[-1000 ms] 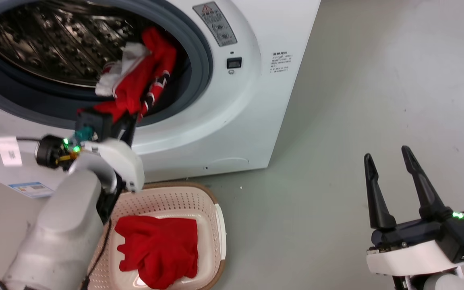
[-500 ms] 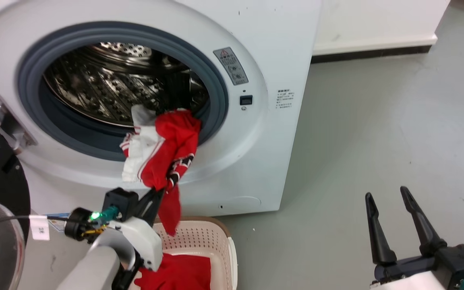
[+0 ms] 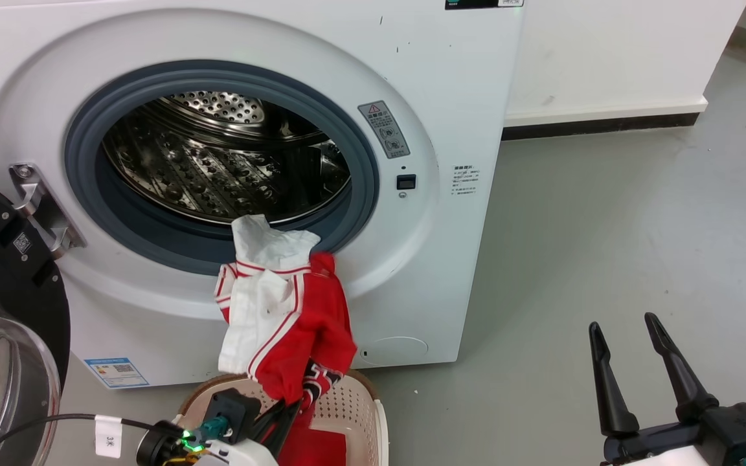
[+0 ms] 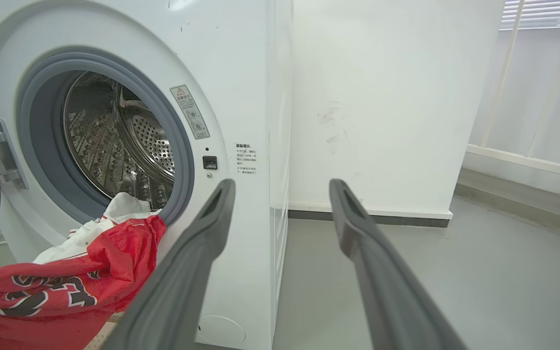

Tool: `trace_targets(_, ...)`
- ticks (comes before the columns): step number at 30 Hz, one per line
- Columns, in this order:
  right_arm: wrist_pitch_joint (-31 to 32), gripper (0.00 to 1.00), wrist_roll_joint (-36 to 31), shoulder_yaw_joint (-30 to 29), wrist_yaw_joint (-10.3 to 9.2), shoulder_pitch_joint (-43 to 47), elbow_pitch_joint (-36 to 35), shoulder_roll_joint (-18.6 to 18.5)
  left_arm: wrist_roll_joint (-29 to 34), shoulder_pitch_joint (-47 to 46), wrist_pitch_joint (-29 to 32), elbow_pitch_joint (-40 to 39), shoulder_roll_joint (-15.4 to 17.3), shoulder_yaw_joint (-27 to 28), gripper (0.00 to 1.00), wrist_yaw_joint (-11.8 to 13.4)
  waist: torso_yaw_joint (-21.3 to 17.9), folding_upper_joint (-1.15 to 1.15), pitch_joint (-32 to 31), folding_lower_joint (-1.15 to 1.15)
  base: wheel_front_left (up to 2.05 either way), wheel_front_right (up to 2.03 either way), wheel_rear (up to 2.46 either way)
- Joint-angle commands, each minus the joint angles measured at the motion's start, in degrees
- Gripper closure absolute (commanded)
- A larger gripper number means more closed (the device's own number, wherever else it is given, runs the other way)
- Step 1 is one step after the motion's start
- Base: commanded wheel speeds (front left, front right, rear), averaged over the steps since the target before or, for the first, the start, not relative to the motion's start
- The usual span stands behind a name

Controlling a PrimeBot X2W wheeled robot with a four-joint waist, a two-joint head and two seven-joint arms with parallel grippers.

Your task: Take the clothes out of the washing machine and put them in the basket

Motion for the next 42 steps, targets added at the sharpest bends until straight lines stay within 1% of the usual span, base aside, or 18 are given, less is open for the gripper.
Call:
trace_targets(1, -0.11, 0.00, 0.16, 0.16, -0.04, 0.14, -0.14, 0.02, -0.56, 1.19, 0.26, 0.40, -0.02, -0.08, 1.00, 0.48, -0.50, 0.00, 0.34, 0.01, 0.00, 0.00, 0.00)
trace_targets(4, -0.11, 0.00, 0.14, 0.41, -0.04, -0.32, -0.15, 0.03, -1.38, 1.72, 0.30, 2.68, -0.42, 0.23, 1.00, 0.72, -1.32, 0.00, 1.07, 0.01, 0.00, 0.00, 0.00)
trace_targets(9, -0.11, 0.00, 0.14, 0.56, -0.04, -2.03, -0.60, 0.03, -2.95, 0.24, -0.59, 10.24, -1.96, 1.30, 1.00, 0.99, -3.00, 0.00, 4.01, 0.01, 0.00, 0.00, 0.00)
trace_targets(10, -0.11, 0.00, 0.14, 0.56, -0.04, -2.03, -0.60, 0.03, -2.95, 0.24, -0.59, 10.24, -1.96, 1.30, 1.00, 0.99, -3.00, 0.00, 4.01, 0.01, 0.00, 0.00, 0.00)
trace_targets(11, -0.11, 0.00, 0.14, 0.85, -0.04, -2.51, -0.74, 0.03, -3.04, -0.42, -0.93, 11.92, -2.15, 1.44, 1.00, 0.94, -3.48, 0.00, 5.15, 0.01, 0.00, 0.00, 0.00)
trace_targets(16, -0.11, 0.00, 0.52, 1.14, -0.04, -5.65, -1.26, 0.01, -5.08, -4.07, -3.22, 21.54, -5.25, 2.96, 1.00, -0.03, -5.21, 0.00, 10.25, 0.01, 0.00, 0.00, 0.00)
trace_targets(22, -0.11, 0.00, 1.01, 1.85, -0.05, -9.06, -1.72, 0.03, -6.37, -9.87, -4.51, 33.17, -7.31, 3.88, 1.00, -1.62, -7.05, 0.00, 15.76, 0.01, 0.00, 0.00, 0.00)
trace_targets(30, -0.11, 0.00, 1.42, 1.91, -0.04, -13.30, -2.89, 0.04, -8.11, -18.12, -5.52, 43.12, -8.56, 5.47, 1.00, -2.59, -8.34, 0.00, 23.56, 0.01, 0.00, 0.00, 0.00)
trace_targets(35, -0.11, 0.00, 1.82, 1.58, -0.04, -16.15, -3.78, 0.04, -7.69, -24.10, -4.61, 47.58, -8.38, 5.50, 1.00, -0.93, -8.70, 0.00, 29.34, 0.01, 0.00, 0.00, 0.00)
trace_targets(42, -0.11, 0.00, 2.81, 2.27, -0.04, -20.44, -5.58, 0.04, -6.08, -31.58, -2.45, 49.72, -7.25, 3.92, 1.00, 0.09, -9.39, 0.00, 37.91, 0.01, 0.00, 0.00, 0.00)
